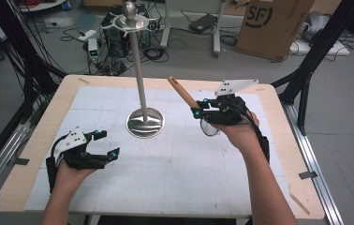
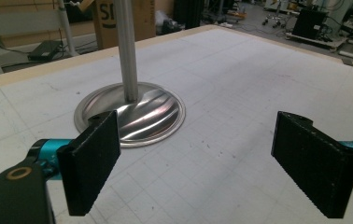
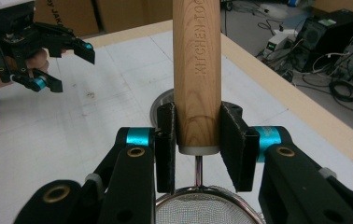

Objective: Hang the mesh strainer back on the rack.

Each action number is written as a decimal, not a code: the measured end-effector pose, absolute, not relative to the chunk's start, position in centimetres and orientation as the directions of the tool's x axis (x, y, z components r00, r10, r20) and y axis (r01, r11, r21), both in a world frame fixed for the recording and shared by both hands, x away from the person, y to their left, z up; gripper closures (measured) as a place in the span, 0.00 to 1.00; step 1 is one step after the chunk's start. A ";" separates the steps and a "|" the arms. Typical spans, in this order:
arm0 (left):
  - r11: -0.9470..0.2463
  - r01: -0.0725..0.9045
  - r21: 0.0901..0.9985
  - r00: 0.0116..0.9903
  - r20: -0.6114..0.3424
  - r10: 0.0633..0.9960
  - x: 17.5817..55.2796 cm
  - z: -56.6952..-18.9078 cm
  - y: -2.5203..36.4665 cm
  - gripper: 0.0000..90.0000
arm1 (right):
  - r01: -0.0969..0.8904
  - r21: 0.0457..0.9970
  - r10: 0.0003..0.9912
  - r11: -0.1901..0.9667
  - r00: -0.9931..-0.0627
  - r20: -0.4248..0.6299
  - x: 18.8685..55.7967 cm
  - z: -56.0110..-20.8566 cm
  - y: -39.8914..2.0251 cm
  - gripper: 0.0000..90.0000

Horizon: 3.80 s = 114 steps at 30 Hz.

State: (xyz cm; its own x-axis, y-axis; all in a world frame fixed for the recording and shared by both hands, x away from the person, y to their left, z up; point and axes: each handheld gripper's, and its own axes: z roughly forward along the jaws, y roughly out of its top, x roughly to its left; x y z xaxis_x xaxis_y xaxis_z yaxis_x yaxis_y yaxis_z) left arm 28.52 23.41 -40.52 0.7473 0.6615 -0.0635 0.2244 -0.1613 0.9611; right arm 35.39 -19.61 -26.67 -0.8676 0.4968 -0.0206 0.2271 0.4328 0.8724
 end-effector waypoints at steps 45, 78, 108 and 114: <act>-0.150 0.217 0.964 0.751 -0.067 0.656 28.4 -40.3 23.5 0.18 | 0.107 0.907 0.474 0.408 -0.874 -0.110 39.0 -16.6 -15.8 0.76; -0.140 0.212 0.967 0.756 -0.072 0.651 28.3 -40.1 23.5 0.18 | 0.154 0.879 0.471 0.451 -0.878 -0.088 41.3 -18.6 -12.6 0.76; -0.145 0.212 0.966 0.758 -0.069 0.649 28.4 -40.2 23.4 0.18 | 0.198 0.858 0.477 0.474 -0.877 -0.062 42.6 -19.6 -9.3 0.74; -0.147 0.213 0.966 0.760 -0.069 0.646 28.4 -40.2 23.3 0.18 | 0.174 0.858 0.481 0.484 -0.872 -0.094 42.2 -19.4 -9.3 0.62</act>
State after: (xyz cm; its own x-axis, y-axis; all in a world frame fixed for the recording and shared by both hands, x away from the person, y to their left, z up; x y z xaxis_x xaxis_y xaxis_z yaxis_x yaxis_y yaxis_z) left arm 28.36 23.29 -40.20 0.7598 0.6464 -0.0692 0.2134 -0.1474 0.9658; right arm 42.20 -9.26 -19.41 -0.8718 0.4808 -0.0938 0.1744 0.4836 0.8578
